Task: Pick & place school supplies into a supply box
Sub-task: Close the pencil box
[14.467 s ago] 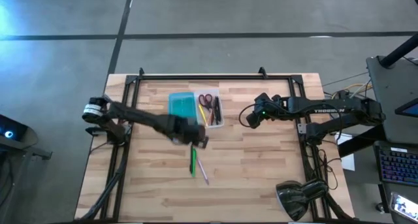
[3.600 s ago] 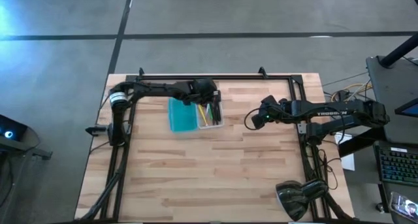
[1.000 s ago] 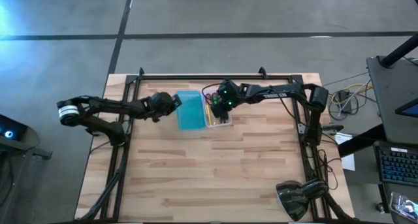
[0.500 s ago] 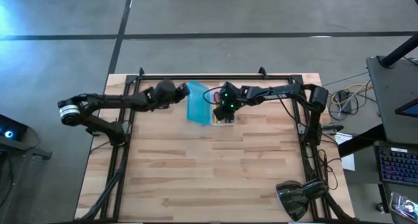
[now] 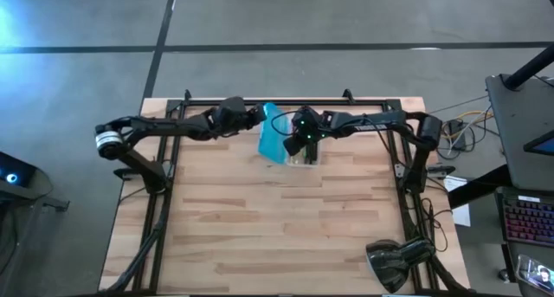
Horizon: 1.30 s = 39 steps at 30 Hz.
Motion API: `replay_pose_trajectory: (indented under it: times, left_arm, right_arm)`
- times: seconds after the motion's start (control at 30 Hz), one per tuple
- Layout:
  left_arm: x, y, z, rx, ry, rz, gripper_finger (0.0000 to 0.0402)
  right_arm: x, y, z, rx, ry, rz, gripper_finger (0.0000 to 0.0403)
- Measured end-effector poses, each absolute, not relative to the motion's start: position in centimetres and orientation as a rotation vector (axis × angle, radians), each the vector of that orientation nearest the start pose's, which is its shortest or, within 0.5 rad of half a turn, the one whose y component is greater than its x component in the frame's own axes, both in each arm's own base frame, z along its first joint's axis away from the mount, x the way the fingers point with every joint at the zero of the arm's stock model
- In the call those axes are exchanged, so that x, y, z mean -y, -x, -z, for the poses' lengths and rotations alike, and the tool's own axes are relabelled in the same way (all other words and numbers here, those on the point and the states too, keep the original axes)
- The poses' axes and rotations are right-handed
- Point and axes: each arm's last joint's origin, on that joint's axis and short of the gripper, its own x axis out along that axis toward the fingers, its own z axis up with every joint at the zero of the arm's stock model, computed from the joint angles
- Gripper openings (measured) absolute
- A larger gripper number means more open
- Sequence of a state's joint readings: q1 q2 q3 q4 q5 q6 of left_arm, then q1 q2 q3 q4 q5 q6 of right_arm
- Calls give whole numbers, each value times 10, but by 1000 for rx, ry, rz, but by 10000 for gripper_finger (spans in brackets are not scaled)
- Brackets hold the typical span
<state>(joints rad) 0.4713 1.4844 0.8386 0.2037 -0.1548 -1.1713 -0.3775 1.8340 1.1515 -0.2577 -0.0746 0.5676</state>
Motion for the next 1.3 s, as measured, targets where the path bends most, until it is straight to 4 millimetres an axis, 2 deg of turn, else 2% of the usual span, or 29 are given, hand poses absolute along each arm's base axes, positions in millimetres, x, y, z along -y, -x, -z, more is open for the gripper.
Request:
replay_pose_trajectory:
  times: [0.17,0.3,0.4,0.47,0.57,0.63,0.73,0.8,0.93,1.1,1.3]
  left_arm:
    - [-152,-292,-234,-5,1169,-761,0]
    - [-155,-297,-242,1,1142,-729,0]
    - [-157,-302,-242,-6,1139,-723,0]
    - [-158,-305,-239,-22,1134,-717,0]
    - [-156,-302,-236,-82,1093,-734,0]
    - [-154,-294,-234,-181,1027,-791,0]
    - [-151,-275,-230,-348,919,-950,0]
    - [-148,-263,-227,-446,850,-1042,0]
    - [-149,-253,-219,-547,790,-1094,0]
    - [-151,-252,-182,-672,845,-1080,0]
    - [-151,-261,-144,-782,909,-1023,0]
  right_arm:
    - [134,-338,-181,-858,-649,609,9]
    - [132,-315,-203,-895,-471,771,9]
    - [130,-293,-211,-927,-438,843,9]
    - [128,-275,-207,-966,-489,882,9]
    - [122,-248,-189,-1026,-620,880,9]
    - [116,-234,-177,-1047,-680,879,9]
    - [108,-222,-169,-1032,-742,887,9]
    - [107,-221,-171,-982,-770,881,9]
    - [110,-228,-188,-847,-769,850,9]
    - [122,-245,-209,-785,-720,809,9]
    - [132,-272,-204,-846,-712,731,9]
